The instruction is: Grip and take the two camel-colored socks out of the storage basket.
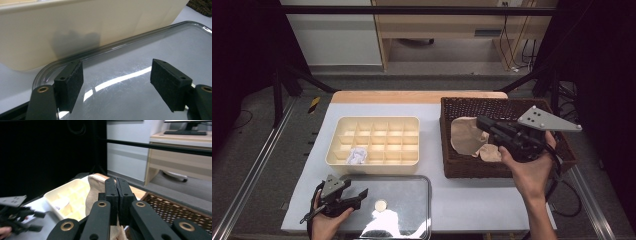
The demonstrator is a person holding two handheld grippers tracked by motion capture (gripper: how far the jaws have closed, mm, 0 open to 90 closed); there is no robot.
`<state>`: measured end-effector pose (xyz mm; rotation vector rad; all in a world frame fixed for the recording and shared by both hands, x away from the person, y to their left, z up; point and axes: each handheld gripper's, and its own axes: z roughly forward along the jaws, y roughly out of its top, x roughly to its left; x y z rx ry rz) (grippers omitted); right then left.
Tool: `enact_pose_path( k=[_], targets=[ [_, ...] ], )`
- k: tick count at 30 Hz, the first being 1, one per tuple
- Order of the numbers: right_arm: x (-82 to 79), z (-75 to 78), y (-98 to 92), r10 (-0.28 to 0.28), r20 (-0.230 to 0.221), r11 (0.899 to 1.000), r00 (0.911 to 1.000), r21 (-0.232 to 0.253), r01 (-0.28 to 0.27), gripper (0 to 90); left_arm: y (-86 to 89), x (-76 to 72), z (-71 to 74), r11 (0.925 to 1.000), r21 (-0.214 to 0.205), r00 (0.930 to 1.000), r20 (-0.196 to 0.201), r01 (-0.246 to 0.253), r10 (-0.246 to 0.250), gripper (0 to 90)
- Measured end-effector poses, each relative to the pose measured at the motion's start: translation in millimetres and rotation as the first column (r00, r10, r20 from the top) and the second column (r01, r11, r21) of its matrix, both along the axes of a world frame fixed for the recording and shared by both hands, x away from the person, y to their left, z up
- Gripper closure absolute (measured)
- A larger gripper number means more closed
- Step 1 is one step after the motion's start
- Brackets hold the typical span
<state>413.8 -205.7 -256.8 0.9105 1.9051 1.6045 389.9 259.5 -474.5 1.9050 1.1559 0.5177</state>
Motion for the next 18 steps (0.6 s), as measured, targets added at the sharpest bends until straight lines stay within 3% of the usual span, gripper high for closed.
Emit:
enact_pose_path(
  k=[10,18],
  targets=[
    [-25.3,-24.4,9.6,0.092,-0.038,0.996,0.9951,0.000,-0.092,89.0,0.6,-0.8,1.4,1.0000,-0.001,1.0000,0.006,-0.004,0.004,26.0],
    [-39.5,-61.8,15.1,0.135,-0.115,0.991,0.9841,-0.004,-0.136,89.1,0.2,-0.8,1.7,1.0000,0.002,1.0000,0.007,0.001,-0.001,26.3]
  ],
)
